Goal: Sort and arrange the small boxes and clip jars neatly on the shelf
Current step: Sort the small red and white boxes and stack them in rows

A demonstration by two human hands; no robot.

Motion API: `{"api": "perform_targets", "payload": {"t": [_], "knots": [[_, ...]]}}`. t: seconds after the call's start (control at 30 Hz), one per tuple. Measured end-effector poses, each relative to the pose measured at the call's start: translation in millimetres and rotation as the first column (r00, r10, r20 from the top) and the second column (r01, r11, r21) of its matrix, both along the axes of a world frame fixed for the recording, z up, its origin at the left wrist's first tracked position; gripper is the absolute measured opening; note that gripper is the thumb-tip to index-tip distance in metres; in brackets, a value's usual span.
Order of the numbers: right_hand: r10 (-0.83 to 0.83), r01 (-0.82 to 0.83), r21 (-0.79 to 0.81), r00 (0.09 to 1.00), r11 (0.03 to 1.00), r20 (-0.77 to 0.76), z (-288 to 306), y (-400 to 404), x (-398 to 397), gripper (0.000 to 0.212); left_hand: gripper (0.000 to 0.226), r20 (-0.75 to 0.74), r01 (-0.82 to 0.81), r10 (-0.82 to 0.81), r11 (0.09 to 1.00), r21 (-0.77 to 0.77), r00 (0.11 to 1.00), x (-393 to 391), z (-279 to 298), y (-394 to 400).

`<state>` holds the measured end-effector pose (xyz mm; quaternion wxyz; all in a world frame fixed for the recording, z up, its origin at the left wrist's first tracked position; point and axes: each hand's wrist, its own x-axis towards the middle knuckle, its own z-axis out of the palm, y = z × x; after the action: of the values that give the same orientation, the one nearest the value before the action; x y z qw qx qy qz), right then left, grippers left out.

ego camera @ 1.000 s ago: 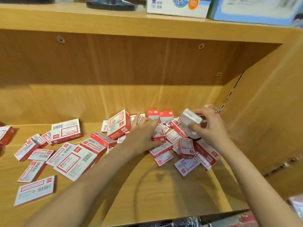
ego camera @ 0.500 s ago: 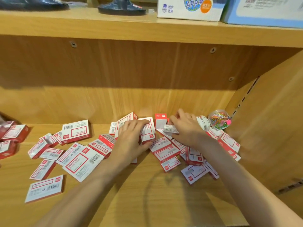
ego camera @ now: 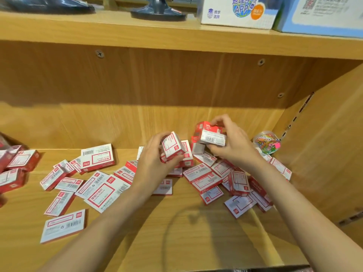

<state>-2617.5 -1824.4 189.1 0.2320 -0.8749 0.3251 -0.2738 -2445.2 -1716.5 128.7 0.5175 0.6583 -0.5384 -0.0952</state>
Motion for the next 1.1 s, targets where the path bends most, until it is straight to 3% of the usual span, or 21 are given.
{"api": "perform_targets", "payload": {"t": [0.07, 0.27, 0.43, 0.6, 0.7, 0.87, 1.0, 1.1], "knots": [[0.065, -0.065, -0.005, 0.997, 0.998, 0.040, 10.6, 11.4, 17.8, 0.045, 0.054, -0.095, -0.034, 0.030, 0.999, -0.040, 0.995, 10.0, 7.6, 7.0], [0.200, -0.212, 0.074, 0.969, 0.974, 0.148, 12.1, 54.2, 112.3, 0.044, 0.054, -0.173, -0.210, 0.193, 0.974, -0.083, 0.966, 81.3, 19.5, 66.9], [0.388, -0.405, 0.121, 0.911, 0.906, 0.141, 7.7, 106.7, 216.6, 0.043, 0.054, -0.032, -0.470, 0.469, 0.881, -0.046, 0.883, 165.5, 11.0, 156.7], [0.490, -0.502, 0.159, 0.865, 0.850, 0.111, -10.2, 155.1, 312.0, 0.032, 0.058, 0.190, -0.576, 0.577, 0.815, -0.065, 0.795, 219.6, 9.5, 229.8], [0.440, -0.460, 0.148, 0.885, 0.875, 0.151, -29.3, 167.6, 355.4, 0.025, 0.059, 0.309, -0.569, 0.540, 0.822, 0.002, 0.783, 238.4, -6.3, 255.1], [0.183, -0.228, 0.286, 0.967, 0.931, 0.177, -68.8, 174.9, 397.8, 0.028, 0.059, 0.439, -0.442, 0.352, 0.889, 0.118, 0.826, 246.6, -31.7, 268.6], [0.187, -0.261, 0.356, 0.956, 0.897, 0.228, -73.2, 185.8, 404.5, 0.029, 0.057, 0.476, -0.376, 0.275, 0.918, 0.129, 0.835, 252.6, -30.8, 269.3], [0.209, -0.247, 0.368, 0.968, 0.897, 0.140, -76.2, 181.9, 405.0, 0.024, 0.057, 0.416, -0.378, 0.308, 0.921, 0.097, 0.856, 258.4, -30.5, 270.6]]}}
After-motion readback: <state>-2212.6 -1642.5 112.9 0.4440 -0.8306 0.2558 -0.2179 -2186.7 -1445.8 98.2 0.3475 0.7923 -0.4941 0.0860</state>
